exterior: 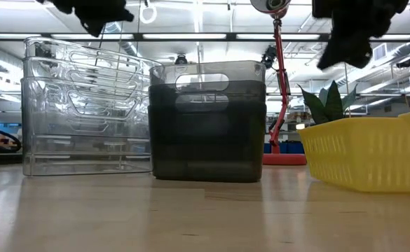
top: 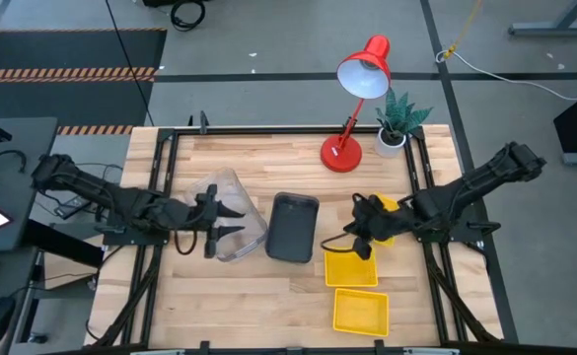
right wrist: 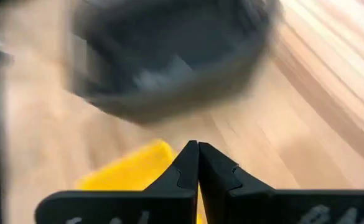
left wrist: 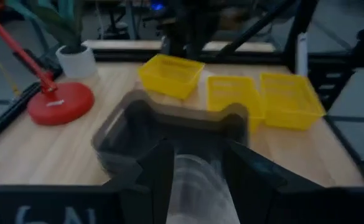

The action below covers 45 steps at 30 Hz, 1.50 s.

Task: Stack baskets by color
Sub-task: Stack the bottom yellow bin on the center yellow bin

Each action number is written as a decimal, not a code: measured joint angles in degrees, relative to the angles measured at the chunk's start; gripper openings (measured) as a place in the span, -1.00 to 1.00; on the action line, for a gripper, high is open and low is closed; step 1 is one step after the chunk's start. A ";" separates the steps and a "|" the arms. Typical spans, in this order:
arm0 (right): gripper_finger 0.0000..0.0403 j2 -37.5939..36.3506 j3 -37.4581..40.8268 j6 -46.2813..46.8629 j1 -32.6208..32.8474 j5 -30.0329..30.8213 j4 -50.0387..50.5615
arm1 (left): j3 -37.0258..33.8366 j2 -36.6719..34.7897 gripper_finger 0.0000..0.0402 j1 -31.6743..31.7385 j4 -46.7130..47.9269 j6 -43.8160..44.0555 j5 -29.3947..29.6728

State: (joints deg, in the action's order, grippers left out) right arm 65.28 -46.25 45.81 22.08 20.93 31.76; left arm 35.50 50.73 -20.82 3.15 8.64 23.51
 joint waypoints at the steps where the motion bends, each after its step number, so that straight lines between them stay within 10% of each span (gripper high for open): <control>1: -0.94 0.94 -1.22 1.44 -0.46 -0.93 3.51 | -0.56 -0.45 -0.29 -0.69 -0.49 0.40 0.07; 17: -0.58 15.67 -13.91 1.67 5.19 -11.60 8.76 | -2.24 -4.04 -0.29 -14.03 4.51 -0.60 15.15; 31: -0.49 18.32 -17.42 10.12 9.10 -16.12 9.88 | -2.74 -26.68 -0.30 -14.47 11.01 -9.04 4.07; 45: -0.47 20.59 -17.40 16.15 14.37 -23.19 21.59 | -21.04 -35.26 -0.30 -14.47 -4.04 -5.78 -0.24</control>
State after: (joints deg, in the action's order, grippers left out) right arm 85.87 -63.66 61.96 36.45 -2.26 53.36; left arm 14.46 15.47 -35.29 -0.89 2.85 23.27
